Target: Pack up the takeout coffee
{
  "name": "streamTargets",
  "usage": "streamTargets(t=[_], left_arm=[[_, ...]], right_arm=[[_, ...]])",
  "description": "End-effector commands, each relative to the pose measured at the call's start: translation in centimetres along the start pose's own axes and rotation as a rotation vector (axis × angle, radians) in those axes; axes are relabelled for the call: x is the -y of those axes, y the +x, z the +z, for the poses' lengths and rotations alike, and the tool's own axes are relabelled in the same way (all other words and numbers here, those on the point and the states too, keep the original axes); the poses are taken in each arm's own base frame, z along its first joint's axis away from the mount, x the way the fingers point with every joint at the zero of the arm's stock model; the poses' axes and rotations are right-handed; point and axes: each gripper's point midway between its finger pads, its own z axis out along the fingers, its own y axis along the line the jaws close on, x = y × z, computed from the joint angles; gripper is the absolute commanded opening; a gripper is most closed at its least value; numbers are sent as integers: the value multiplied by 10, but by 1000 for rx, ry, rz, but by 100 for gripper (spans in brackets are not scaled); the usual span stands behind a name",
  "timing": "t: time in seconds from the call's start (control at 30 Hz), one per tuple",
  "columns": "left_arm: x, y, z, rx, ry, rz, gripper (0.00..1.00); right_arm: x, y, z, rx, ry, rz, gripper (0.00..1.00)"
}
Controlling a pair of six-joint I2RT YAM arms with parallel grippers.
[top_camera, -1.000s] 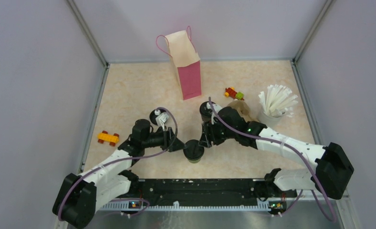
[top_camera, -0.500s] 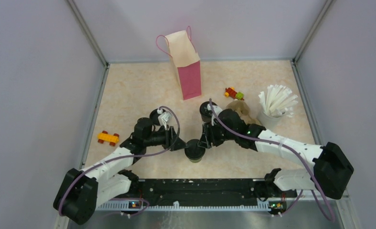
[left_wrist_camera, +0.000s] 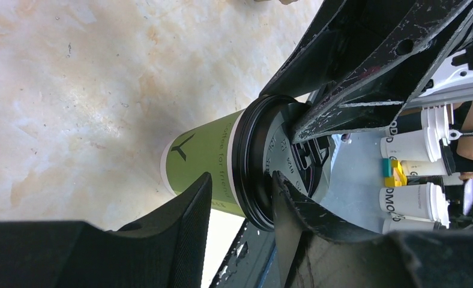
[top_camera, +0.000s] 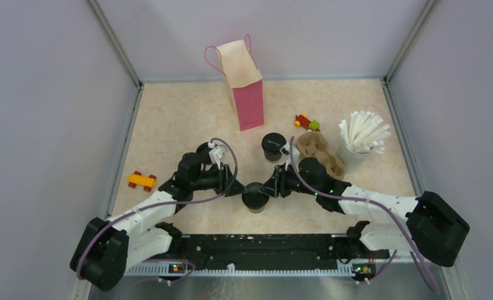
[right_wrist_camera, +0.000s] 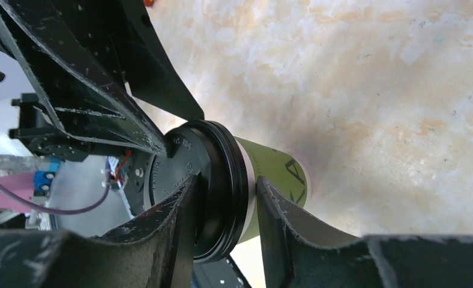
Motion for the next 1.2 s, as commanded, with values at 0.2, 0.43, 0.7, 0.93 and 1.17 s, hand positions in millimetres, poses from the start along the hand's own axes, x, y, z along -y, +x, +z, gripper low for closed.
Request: streamTargets(t=[0.2, 0.43, 0.7, 0.93, 1.17], left_arm=[[-61, 34, -2, -75, -264, -50, 44], [-67, 38, -3, -85, -295, -69, 43], [-77, 41, -6, -80, -361, -89, 39], [-85, 41, -7, -81, -406, -81, 38], [-67, 40, -11, -70, -350, -97, 37]], right_arm=[[66, 66, -14, -96, 183, 59, 35], [72, 78, -13, -94, 162, 81, 35], [76, 88, -9, -91, 132, 101, 35], [87, 102, -11, -89, 142, 113, 35], [42, 53, -4, -29, 29, 84, 42]])
